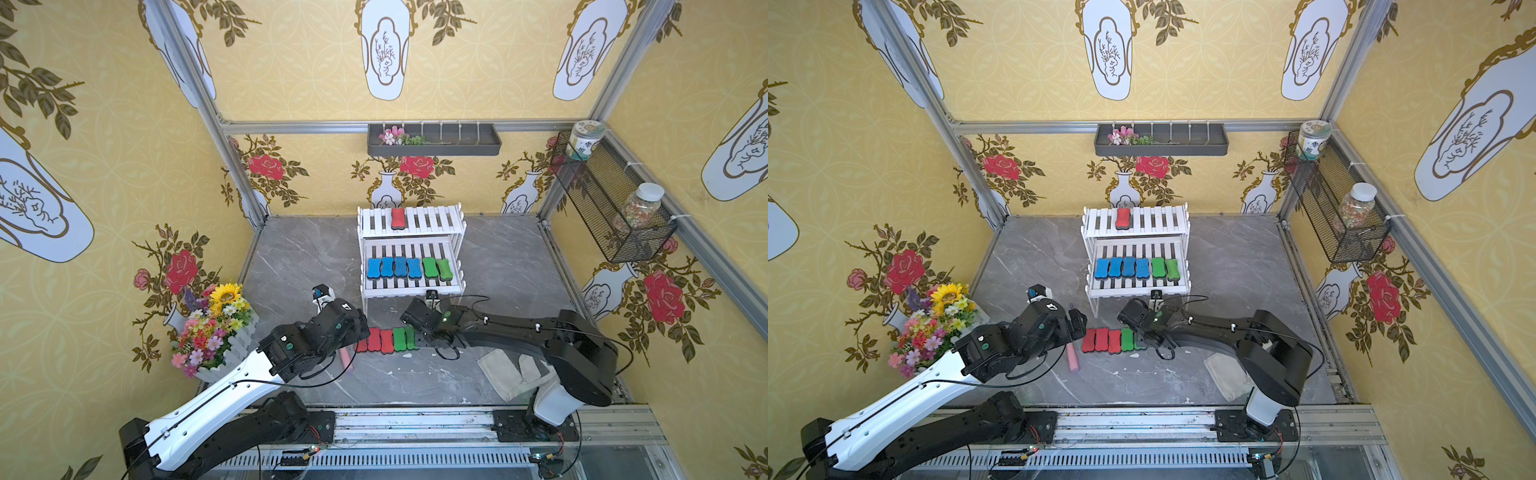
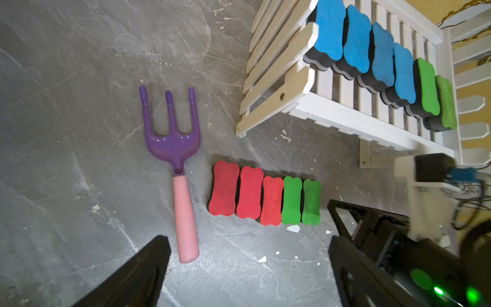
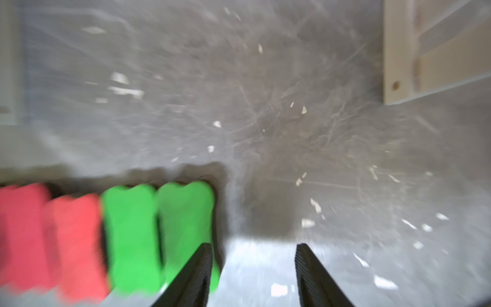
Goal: Remove the whiteboard erasers from the shelf
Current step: Move the whiteboard eraser to the center of the board, then pick up the whiteboard eraser from the shelf.
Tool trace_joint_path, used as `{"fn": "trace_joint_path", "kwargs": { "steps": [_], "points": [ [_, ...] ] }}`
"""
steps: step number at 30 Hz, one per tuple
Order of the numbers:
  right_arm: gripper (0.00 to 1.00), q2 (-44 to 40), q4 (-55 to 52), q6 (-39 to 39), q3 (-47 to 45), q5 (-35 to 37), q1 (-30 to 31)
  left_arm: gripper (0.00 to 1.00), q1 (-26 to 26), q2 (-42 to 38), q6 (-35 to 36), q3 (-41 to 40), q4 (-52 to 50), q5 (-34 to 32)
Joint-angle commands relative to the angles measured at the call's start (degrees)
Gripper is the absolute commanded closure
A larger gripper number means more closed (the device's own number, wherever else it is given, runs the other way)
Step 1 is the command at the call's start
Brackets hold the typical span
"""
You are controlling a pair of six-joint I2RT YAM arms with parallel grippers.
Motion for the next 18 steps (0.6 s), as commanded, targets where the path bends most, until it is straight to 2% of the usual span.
{"fn": "trace_joint_path", "kwargs": {
  "steps": [1, 4, 7, 10, 14, 18],
  "points": [
    [0.42, -6.2, -5.6, -2.8, 3.0, 3.1, 0.6, 0.00, 0.1, 0.0, 0.5, 0.8, 0.1, -0.7],
    [0.41, -9.6, -9.3, -8.4, 9.7, 3.4, 0.4, 0.00, 0.1, 0.6, 1.0, 1.1, 1.7, -0.4],
    [0.40, -9.5, -13.6, -13.2, 18.8, 7.0, -0.2, 0.01, 0.1, 2.0, 1.2, 0.8, 3.0, -0.2],
    [0.40, -8.4, -15.1, -17.7, 26.5, 8.1, -3.5, 0.01, 0.1, 2.7, 1.0, 0.8, 3.3, 0.0],
    [0.39, -6.9, -12.9, -22.2, 33.5, 3.9, -10.0, 0.01, 0.1, 1.8, 1.1, 1.3, 3.4, 0.2],
    [0.40, -0.9, -14.0, -24.9, 42.8, -0.3, -15.6, 0.01, 0.3, 0.8, 1.5, 2.3, 3.1, -0.2]
  ]
}}
